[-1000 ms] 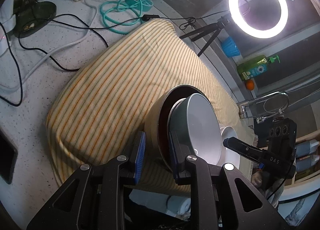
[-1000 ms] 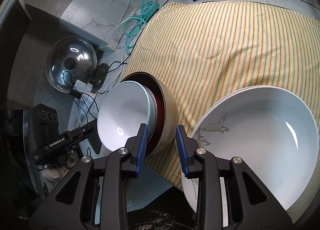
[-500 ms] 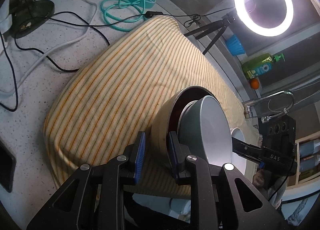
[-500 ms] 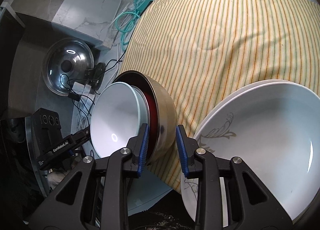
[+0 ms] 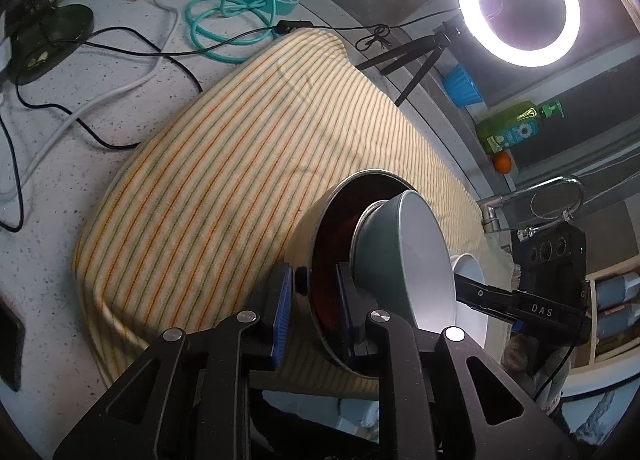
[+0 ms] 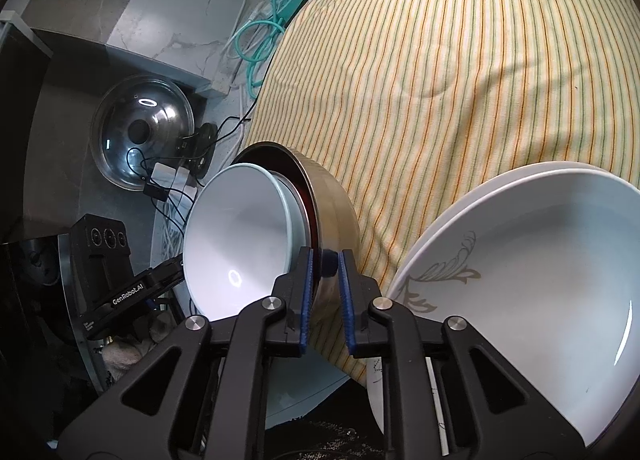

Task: Organize plates and bowls
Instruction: 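Lift the nested bowls and carry them over the plate stack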

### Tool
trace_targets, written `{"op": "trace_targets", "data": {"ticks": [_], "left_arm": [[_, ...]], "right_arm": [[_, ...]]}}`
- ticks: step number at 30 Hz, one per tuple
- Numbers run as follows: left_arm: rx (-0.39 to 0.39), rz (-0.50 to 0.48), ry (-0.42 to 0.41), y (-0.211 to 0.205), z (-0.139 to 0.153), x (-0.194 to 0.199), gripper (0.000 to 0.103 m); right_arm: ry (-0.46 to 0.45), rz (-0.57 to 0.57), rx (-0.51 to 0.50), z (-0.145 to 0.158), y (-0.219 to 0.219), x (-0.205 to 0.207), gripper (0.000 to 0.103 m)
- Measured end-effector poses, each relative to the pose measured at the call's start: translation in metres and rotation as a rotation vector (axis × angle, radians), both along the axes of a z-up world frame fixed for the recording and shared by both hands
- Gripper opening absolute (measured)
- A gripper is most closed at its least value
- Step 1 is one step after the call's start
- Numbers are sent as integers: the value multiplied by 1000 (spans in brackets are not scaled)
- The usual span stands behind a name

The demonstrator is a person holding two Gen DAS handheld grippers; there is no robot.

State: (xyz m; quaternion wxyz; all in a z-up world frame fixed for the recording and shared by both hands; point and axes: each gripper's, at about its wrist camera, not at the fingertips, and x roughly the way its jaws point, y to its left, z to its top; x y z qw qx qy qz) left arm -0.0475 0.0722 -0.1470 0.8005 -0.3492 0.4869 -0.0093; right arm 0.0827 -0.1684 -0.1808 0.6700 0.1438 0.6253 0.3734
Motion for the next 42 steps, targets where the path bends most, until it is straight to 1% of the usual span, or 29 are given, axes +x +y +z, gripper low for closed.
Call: {"op": "trace_targets", "data": {"ticks": [2, 6, 15, 23, 24, 25, 27, 28, 29, 32, 35, 42], "left_arm": [[18, 5, -1, -1, 0, 2, 17], [3, 22, 11, 2, -5, 5, 17], [27, 11, 37, 4, -11, 5, 17], [-2, 20, 34, 8, -18, 4, 21], [4, 16, 34, 7, -17, 4, 20], [7, 11, 33, 6, -17, 4, 16], [10, 2, 39, 4, -16, 6, 12], [14, -2, 42, 3, -16, 7, 11], [24, -4, 46, 2, -15, 8, 11], [13, -4, 50, 4, -17, 8, 11], [15, -7, 54, 4, -15, 8, 11], [29, -10, 25, 0, 1, 12, 11]], "right_arm": [[-5, 2, -5, 0, -1, 1, 12], [-8, 7, -4, 0, 0, 2, 13], [-7, 18, -1, 1, 1, 1, 12], [-21, 36, -2, 2, 6, 0, 12], [-20, 36, -3, 2, 6, 0, 12], [-21, 37, -4, 2, 6, 0, 12], [-16, 38, 0, 3, 7, 0, 12], [-14, 39, 4, 4, 8, 0, 12], [-16, 43, 8, 6, 8, 0, 13], [-34, 52, -2, 10, 12, -1, 13], [-25, 49, 2, 10, 11, 0, 13], [-22, 40, 13, 16, 5, 6, 13]]}}
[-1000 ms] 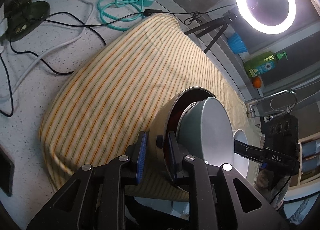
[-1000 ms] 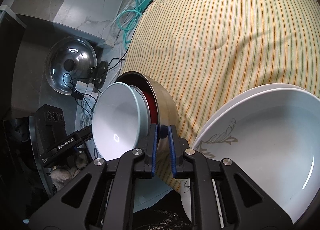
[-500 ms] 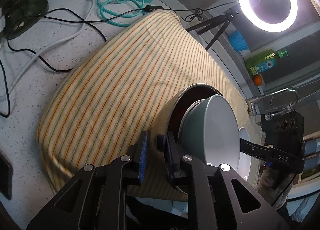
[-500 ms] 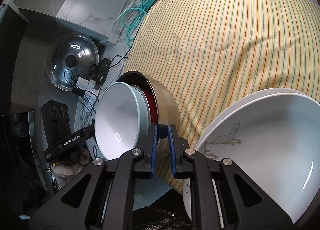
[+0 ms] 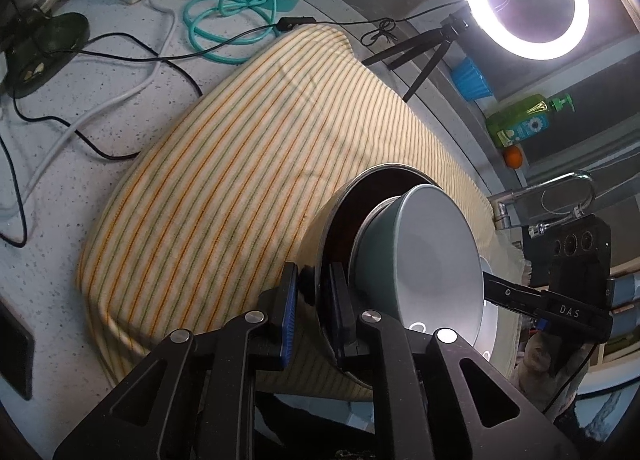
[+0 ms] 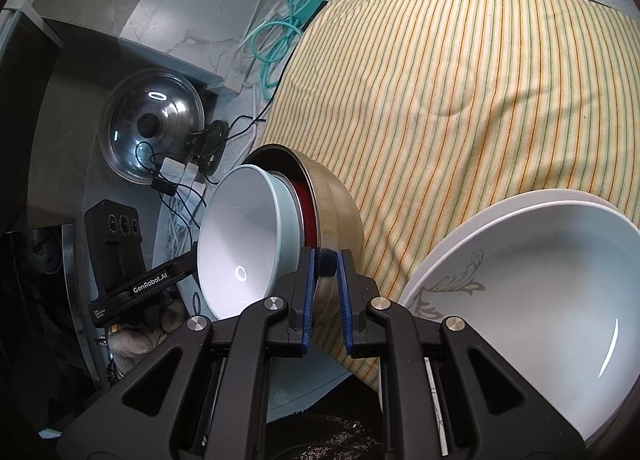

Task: Organize plates and bowls
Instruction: 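Lift the nested bowls and carry them over the plate stack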

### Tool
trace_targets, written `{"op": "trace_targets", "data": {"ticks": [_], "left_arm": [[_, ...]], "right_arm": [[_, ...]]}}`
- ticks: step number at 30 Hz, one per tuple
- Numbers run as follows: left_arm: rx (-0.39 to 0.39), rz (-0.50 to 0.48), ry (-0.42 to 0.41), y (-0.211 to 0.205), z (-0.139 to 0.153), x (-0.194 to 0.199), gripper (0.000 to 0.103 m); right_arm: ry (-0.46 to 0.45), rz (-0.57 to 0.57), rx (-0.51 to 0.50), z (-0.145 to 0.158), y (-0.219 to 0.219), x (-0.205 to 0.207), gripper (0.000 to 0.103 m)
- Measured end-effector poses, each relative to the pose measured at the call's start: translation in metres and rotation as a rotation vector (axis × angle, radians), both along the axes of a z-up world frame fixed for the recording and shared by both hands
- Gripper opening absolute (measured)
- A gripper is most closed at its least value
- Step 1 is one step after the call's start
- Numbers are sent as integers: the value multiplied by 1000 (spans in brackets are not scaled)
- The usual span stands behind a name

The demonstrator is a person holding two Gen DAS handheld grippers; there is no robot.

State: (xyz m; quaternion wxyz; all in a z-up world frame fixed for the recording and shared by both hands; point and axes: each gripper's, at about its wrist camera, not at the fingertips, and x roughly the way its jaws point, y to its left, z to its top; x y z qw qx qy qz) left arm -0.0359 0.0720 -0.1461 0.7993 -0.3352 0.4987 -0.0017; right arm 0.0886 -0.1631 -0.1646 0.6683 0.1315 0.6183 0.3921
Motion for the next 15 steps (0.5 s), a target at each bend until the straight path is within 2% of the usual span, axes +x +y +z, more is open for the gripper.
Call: {"op": "trace_targets", "data": {"ticks": [10, 15], "left_arm": [[18, -37, -80, -23, 39, 11, 12], [12, -54, -111, -41, 50, 19, 12]], "right_arm": [[-17, -33, 30, 25, -33, 3, 13], [-31, -52, 48, 38, -60, 3, 13]]}}
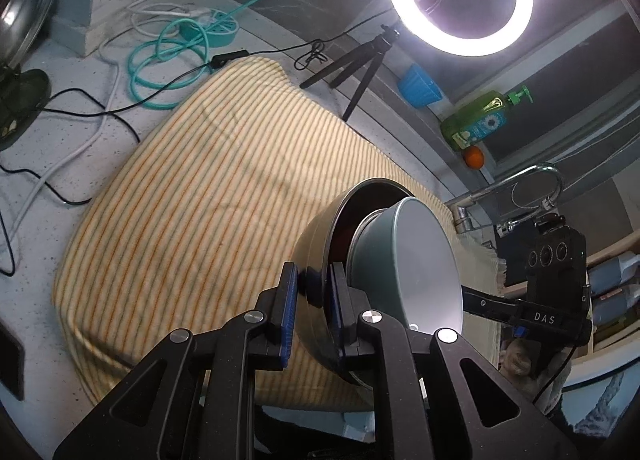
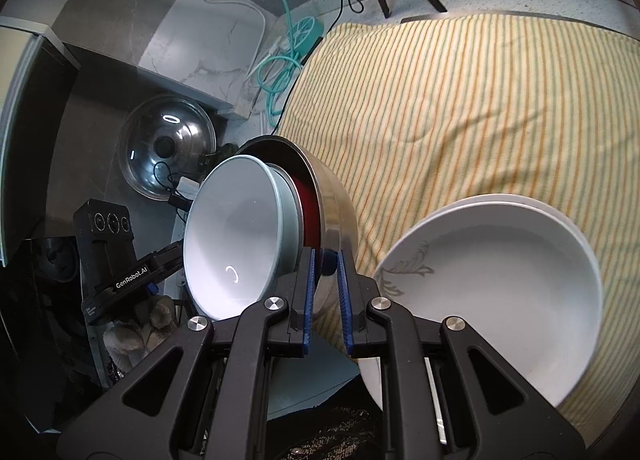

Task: Organize plates and bowls
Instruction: 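Lift the nested bowls and carry them over the plate stack, then lower the nested bowls onto the white plate stack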

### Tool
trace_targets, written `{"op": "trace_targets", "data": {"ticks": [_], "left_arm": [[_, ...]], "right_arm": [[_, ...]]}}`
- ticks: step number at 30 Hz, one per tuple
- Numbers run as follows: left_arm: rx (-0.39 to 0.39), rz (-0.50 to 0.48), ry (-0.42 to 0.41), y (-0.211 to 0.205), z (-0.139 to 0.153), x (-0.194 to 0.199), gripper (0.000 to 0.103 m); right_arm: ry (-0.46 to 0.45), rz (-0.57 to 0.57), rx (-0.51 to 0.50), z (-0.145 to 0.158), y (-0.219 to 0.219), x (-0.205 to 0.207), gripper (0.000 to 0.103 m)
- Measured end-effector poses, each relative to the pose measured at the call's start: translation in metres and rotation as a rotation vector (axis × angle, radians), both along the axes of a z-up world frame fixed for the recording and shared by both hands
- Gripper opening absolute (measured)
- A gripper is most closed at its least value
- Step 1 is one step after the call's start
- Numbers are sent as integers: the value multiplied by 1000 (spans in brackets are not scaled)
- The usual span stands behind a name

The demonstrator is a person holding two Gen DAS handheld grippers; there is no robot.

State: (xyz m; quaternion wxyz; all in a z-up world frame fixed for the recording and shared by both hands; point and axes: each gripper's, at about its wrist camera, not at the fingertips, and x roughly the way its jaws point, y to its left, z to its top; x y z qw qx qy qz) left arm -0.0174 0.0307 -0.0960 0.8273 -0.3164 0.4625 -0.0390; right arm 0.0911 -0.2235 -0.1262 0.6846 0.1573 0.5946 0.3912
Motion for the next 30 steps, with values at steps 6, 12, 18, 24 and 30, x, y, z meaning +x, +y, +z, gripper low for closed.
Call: {"op": "trace_targets", "data": {"ticks": [6, 12, 18, 24, 30], "left_arm": [[-8, -32, -23, -29, 7, 8, 12], [-22, -72, -27, -62, 7, 12, 12], [-32, -92, -10, -94, -3, 12, 12], [-27, -88, 12, -117, -16, 8, 12], [-14, -61, 30, -125, -22, 3, 12]], "right_arm": [[-17, -31, 8, 13, -34, 0, 13], [-28, -62, -3, 19, -73, -2, 13], [-13, -82, -30, 12, -109, -6, 13], [13, -82, -52, 0, -131, -7, 13], [21, -58, -62, -9, -135, -8, 13]]}}
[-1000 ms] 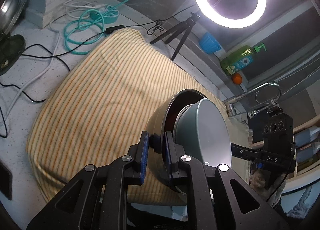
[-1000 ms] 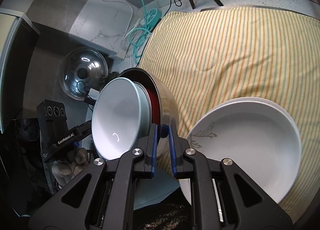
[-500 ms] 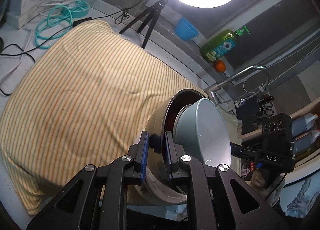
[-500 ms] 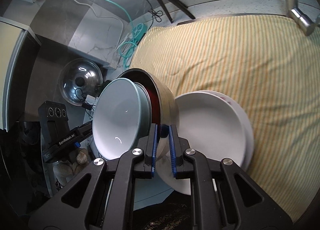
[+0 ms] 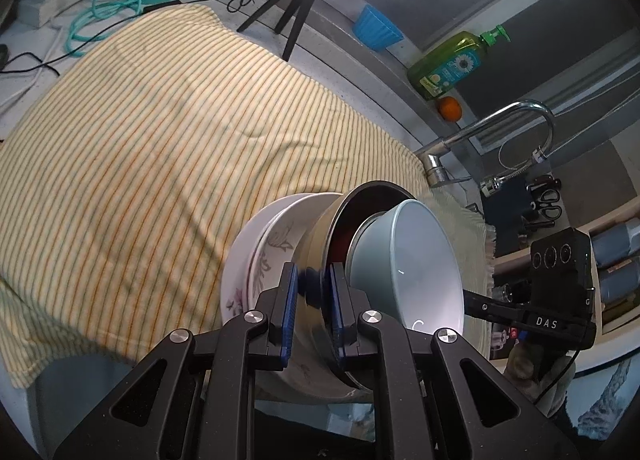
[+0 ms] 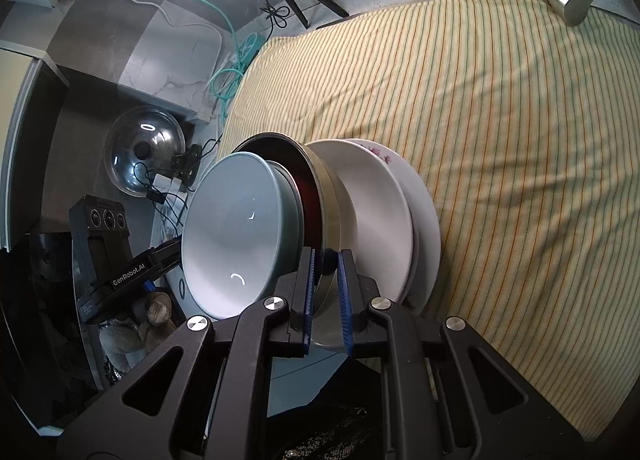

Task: Organize plates and bowls
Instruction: 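Lower the nested bowls onto the white plate stack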

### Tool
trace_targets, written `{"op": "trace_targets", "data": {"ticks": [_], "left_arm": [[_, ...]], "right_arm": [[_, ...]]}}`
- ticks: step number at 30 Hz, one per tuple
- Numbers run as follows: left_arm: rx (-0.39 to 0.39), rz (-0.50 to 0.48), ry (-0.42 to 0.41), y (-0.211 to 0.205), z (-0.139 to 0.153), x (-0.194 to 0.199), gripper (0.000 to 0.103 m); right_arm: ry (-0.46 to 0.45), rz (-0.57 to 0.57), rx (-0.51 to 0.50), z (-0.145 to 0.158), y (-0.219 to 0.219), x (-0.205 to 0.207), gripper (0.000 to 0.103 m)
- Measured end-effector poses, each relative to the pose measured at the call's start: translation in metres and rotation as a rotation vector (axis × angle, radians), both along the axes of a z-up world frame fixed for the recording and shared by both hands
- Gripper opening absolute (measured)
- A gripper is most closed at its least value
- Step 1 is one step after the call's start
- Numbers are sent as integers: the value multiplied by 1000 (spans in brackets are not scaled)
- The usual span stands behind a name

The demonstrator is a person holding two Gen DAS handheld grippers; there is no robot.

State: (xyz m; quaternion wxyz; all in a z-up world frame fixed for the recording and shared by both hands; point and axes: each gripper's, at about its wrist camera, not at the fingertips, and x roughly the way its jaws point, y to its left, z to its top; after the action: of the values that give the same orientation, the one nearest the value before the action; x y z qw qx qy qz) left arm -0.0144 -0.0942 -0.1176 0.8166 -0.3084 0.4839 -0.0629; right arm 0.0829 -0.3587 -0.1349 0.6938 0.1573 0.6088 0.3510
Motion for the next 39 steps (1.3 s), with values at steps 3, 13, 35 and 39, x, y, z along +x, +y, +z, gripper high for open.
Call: {"op": "trace_targets", "data": {"ticks": [3, 13, 35, 39], "left_arm": [[10, 11, 9, -3, -4, -2, 12], [45, 41, 0, -11, -6, -8, 14], [220, -94, -61, -6, 25, -26, 50], [287, -138, -95, -15, 37, -37, 52]], "right_arm": [[2, 13, -3, -3, -1, -1, 13], [-22, 45, -3, -7, -4, 1, 13], [-181, -176, -109, 26, -26, -34, 55], [-257, -214, -142, 40, -23, -54, 70]]}}
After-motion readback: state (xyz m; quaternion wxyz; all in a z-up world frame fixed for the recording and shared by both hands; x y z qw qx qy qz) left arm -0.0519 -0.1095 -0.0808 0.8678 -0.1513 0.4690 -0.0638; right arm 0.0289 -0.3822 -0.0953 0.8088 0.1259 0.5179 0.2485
